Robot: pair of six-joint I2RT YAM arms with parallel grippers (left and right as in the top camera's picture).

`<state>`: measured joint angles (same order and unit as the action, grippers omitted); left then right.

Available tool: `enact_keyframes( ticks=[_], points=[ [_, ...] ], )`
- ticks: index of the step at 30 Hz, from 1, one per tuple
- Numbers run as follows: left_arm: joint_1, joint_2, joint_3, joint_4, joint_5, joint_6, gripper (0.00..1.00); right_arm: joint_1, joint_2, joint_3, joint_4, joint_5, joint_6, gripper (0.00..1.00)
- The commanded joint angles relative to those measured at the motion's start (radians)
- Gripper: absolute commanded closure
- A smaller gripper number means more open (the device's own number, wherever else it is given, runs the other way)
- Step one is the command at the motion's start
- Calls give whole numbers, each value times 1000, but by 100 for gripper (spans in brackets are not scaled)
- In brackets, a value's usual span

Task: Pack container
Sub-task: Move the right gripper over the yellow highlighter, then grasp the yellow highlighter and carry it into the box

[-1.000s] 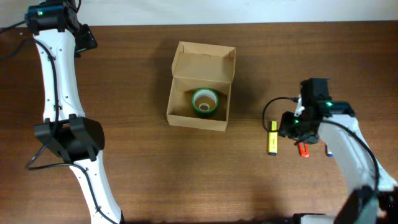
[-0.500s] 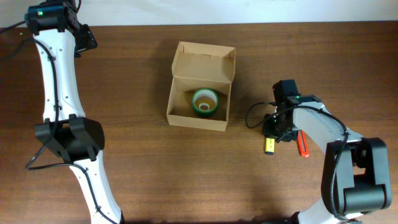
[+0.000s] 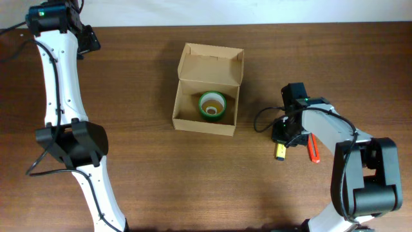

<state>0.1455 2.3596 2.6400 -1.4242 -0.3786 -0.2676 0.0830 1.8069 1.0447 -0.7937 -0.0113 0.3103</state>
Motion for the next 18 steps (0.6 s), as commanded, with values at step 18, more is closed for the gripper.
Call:
enact_keyframes(
  ticks=[18],
  points=[
    [3,-32,-3,-1,-3,15,0,163,80,1128,-332,-29,-642,97]
  ],
)
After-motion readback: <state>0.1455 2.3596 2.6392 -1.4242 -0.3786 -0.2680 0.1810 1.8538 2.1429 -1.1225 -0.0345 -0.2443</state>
